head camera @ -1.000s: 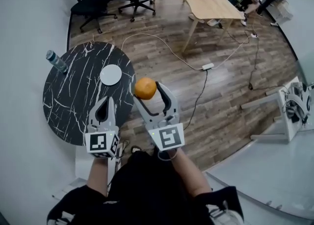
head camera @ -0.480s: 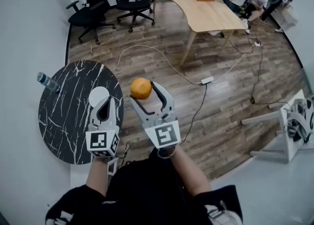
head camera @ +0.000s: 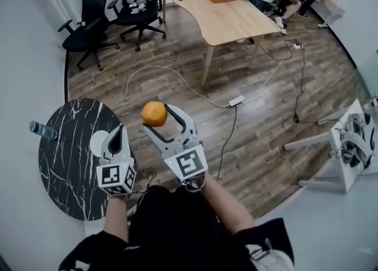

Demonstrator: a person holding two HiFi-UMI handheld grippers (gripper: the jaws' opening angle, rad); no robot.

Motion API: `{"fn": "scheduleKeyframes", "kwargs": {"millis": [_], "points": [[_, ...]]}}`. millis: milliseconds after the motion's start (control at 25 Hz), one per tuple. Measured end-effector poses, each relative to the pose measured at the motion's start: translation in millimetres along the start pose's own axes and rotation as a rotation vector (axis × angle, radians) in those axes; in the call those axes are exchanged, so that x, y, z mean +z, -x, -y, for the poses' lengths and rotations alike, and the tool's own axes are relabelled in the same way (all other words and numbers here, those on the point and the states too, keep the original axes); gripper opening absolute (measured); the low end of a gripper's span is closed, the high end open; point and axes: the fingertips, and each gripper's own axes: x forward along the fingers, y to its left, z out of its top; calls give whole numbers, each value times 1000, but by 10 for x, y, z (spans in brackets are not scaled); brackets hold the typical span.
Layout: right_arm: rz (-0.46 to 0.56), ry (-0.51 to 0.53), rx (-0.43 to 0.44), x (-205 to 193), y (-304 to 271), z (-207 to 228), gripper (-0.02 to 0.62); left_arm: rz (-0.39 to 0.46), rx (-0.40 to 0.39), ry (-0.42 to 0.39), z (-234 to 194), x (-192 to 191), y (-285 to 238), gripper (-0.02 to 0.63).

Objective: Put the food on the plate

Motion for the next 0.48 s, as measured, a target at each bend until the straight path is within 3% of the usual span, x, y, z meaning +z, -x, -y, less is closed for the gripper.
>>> {"fn": "scheduleKeyframes", "kwargs": {"millis": [160,480], "points": [[4,19,23,-20,-132,135,302,-7,9,-19,-25,30,-164,0],[1,55,105,-82,-637,145,302,-45,73,1,-530,-149,-401,0]]}}
